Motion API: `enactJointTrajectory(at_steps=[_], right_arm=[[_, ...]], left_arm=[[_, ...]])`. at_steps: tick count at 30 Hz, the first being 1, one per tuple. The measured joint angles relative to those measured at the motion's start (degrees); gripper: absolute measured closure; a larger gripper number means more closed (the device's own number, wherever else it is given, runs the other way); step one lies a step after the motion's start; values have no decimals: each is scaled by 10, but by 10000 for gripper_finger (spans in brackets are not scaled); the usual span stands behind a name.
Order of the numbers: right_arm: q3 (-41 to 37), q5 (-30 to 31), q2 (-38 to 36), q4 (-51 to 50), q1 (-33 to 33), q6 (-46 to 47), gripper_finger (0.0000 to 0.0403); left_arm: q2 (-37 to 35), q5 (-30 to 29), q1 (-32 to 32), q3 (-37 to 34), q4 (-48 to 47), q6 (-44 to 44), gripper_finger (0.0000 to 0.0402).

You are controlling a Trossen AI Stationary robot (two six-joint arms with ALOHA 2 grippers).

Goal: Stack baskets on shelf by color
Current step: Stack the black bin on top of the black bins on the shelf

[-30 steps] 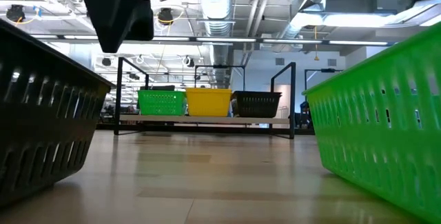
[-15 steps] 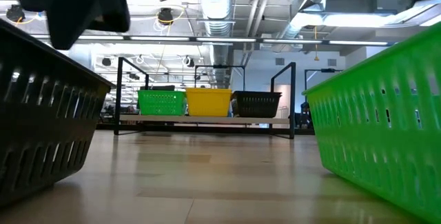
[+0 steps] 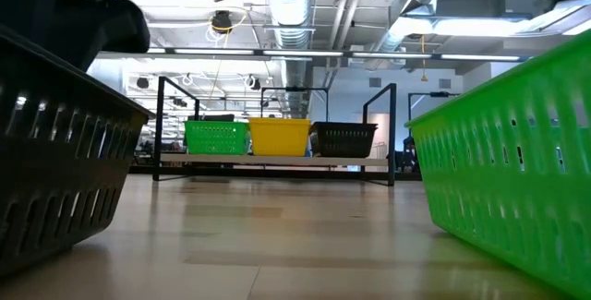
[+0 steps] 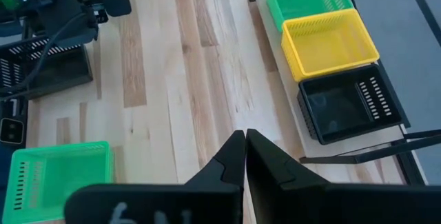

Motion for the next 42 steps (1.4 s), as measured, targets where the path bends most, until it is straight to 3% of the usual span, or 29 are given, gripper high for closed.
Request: enactJointTrajectory(at_steps=[7, 19, 34, 39, 42], right_arm=[[0, 0, 0, 0, 0, 0, 369], [0, -1, 0, 0, 6, 2, 369], [0, -1, 0, 1, 9, 5, 369], [0, -1, 0, -1, 9, 5, 369], [0, -1, 0, 2, 9, 5, 369]], left_arm=[[5, -22, 0, 0, 10, -6, 224], [50, 30, -10, 1, 19, -14, 156], [86, 5, 8, 5, 34, 16, 154], [113, 38, 18, 7, 26, 32, 157], [119, 49, 24, 9, 17, 46, 179]])
